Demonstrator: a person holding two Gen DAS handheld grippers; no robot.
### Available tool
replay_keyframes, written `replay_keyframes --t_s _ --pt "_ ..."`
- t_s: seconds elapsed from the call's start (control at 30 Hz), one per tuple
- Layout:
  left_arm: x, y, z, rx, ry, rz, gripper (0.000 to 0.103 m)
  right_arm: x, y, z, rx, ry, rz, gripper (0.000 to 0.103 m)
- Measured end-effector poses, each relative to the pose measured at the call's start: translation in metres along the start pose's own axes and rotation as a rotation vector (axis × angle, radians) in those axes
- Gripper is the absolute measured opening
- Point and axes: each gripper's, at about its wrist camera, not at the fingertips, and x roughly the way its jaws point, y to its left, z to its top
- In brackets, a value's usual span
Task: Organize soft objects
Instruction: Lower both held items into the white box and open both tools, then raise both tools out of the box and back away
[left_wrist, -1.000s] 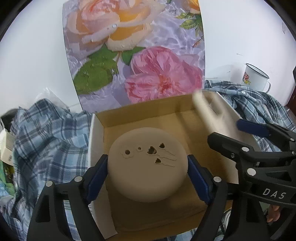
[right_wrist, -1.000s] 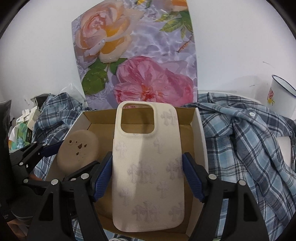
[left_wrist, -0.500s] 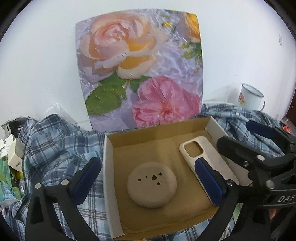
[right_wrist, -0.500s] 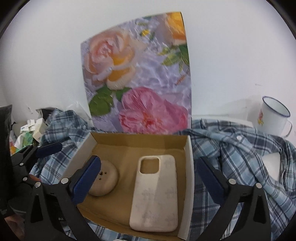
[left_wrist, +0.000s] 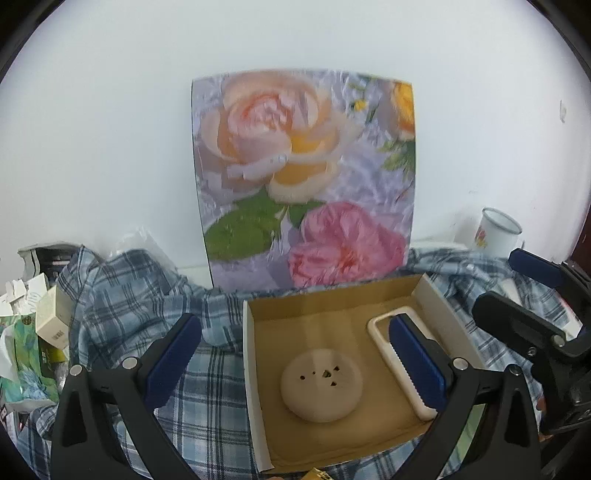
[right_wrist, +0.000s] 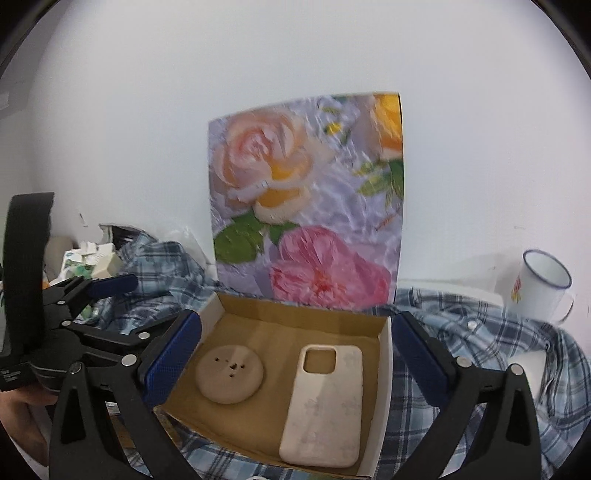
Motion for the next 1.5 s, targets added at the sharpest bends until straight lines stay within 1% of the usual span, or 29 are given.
replay_keyframes --t_s 0.13,0.23,0.37,0.47,0.53,0.6,0.67,0.7,0.77,0.8,0.87,0.93,1.03,1.13,1.2,1.27,1.37,1.5 --pt "-0.026 -0.002 0.009 -0.012 -0.072 0.010 0.103 -0.025 0.004 0.011 -0.005 -0.062 0.004 0.103" --pt "-0.044 -0.005 0.017 -0.012 -0.115 0.022 0.103 -0.042 0.009 0.020 -0.020 -0.107 -0.010 0.103" --pt "-0.059 -0.008 0.022 -0.016 -0.135 0.013 0.103 -0.065 0.012 0.030 -0.027 -0.139 0.009 0.103" --pt "-0.069 -0.011 0.024 -0.015 -0.154 -0.017 0.103 -0.084 0.014 0.034 -0.023 -0.187 -0.010 0.103" --pt "-0.074 -0.016 0.026 -0.001 -0.154 -0.027 0.103 -0.097 0.014 0.037 -0.029 -0.203 0.010 0.103" --pt "-0.081 -0.020 0.027 0.013 -0.168 -0.026 0.103 -0.108 0.017 0.040 -0.045 -0.228 0.008 0.103" --pt "-0.092 -0.024 0.030 0.026 -0.189 -0.036 0.103 -0.116 0.019 0.046 -0.058 -0.237 -0.003 0.103" --pt "-0.099 -0.025 0.032 0.022 -0.210 -0.040 0.103 -0.120 0.020 0.048 -0.061 -0.245 0.002 0.103" --pt "-0.112 -0.027 0.034 0.017 -0.242 -0.025 0.103 -0.129 0.021 0.054 -0.056 -0.261 0.024 0.103" --pt "-0.117 -0.028 0.035 0.022 -0.248 -0.025 0.103 -0.132 0.022 0.056 -0.054 -0.269 0.029 0.103" --pt "-0.124 -0.031 0.036 0.042 -0.249 -0.014 0.103 -0.138 0.024 0.059 -0.076 -0.272 0.042 0.103" --pt "-0.131 -0.033 0.034 0.065 -0.256 0.016 0.103 -0.145 0.025 0.061 -0.089 -0.281 0.045 0.103" --pt "-0.142 -0.032 0.028 0.084 -0.264 0.015 0.103 -0.156 0.026 0.063 -0.121 -0.275 0.037 0.103" --pt "-0.154 -0.030 0.020 0.082 -0.274 -0.004 0.103 -0.164 0.030 0.057 -0.150 -0.259 0.043 0.103" --pt "-0.162 -0.029 0.013 0.089 -0.296 -0.028 0.103 -0.170 0.032 0.050 -0.165 -0.251 0.053 0.103" --pt "-0.170 -0.030 0.005 0.099 -0.305 -0.030 0.103 -0.176 0.033 0.041 -0.168 -0.253 0.067 0.103" --pt "-0.178 -0.032 -0.008 0.124 -0.300 -0.054 0.103 -0.183 0.033 0.029 -0.173 -0.243 0.094 0.103" --pt "-0.183 -0.032 -0.026 0.132 -0.286 -0.069 0.103 -0.191 0.036 0.014 -0.199 -0.228 0.105 0.103"
